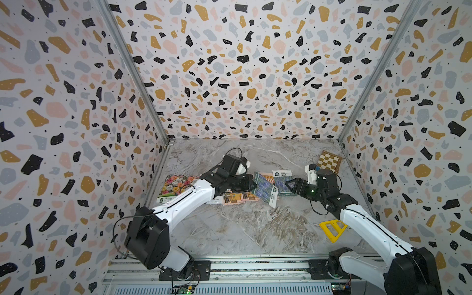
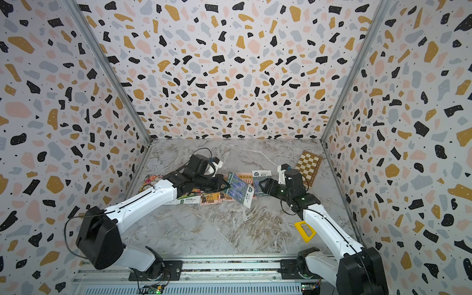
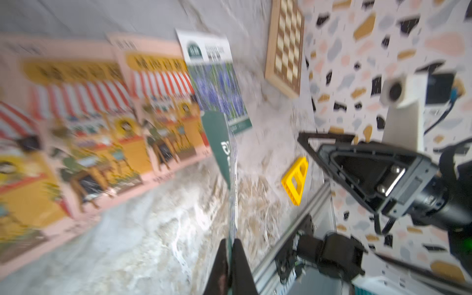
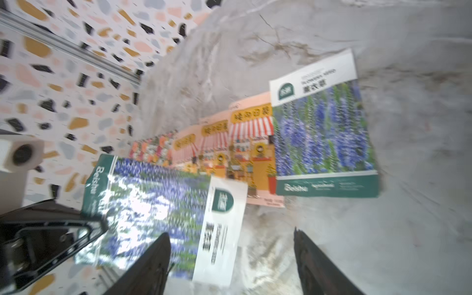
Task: Arrange the seed packets in a row
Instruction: Pick up the seed packet from the center of the board.
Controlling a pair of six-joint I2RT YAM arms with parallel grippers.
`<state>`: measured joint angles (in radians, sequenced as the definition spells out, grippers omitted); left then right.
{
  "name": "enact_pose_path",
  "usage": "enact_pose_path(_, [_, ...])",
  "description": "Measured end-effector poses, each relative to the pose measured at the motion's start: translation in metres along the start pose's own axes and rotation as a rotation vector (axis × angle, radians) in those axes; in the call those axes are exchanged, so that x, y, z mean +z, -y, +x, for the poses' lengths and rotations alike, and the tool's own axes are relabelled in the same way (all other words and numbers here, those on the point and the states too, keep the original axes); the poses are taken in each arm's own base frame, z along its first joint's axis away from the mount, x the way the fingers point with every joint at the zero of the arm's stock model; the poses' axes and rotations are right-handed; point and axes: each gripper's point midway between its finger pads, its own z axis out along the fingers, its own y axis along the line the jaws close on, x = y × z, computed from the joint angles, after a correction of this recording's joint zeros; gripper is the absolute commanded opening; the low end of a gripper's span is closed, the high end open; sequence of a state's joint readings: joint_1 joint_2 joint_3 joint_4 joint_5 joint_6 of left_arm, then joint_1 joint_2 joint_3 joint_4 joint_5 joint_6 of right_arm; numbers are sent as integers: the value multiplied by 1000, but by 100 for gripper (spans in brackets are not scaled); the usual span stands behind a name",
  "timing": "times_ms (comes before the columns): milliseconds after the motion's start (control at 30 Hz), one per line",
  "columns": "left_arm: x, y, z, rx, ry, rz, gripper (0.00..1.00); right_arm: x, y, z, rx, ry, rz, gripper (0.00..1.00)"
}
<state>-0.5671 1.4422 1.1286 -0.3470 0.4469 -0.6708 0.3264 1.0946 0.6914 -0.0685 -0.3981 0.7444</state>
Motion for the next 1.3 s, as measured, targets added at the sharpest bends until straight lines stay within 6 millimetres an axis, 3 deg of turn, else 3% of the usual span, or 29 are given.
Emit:
enact_pose_path(133, [-35, -7, -41, -18, 194, -44, 0, -1, -37, -12, 59, 22, -171, 80])
enact_pose_path(333, [-64, 5, -80, -49, 408, -5, 0, 5, -93, -12, 137, -3, -385, 81])
enact_pose_path(533, [-81, 18, -101, -107, 559, 83, 0, 20, -130, -12, 249, -41, -534, 81])
enact_pose_path(733, [-94, 22, -111, -167, 661, 151, 0, 24, -164, -40, 330, -5, -650, 81])
enact_pose_path(867, [-101, 28, -117, -180, 694, 187, 0, 28, -178, -55, 383, 1, -701, 79])
enact_pose_path(1067, [-106, 35, -121, -197, 716, 234, 0, 50, -180, -61, 449, -23, -706, 73])
enact_pose_path(1300, [-103, 39, -118, -231, 694, 276, 0, 61, -192, -74, 428, -21, -731, 48])
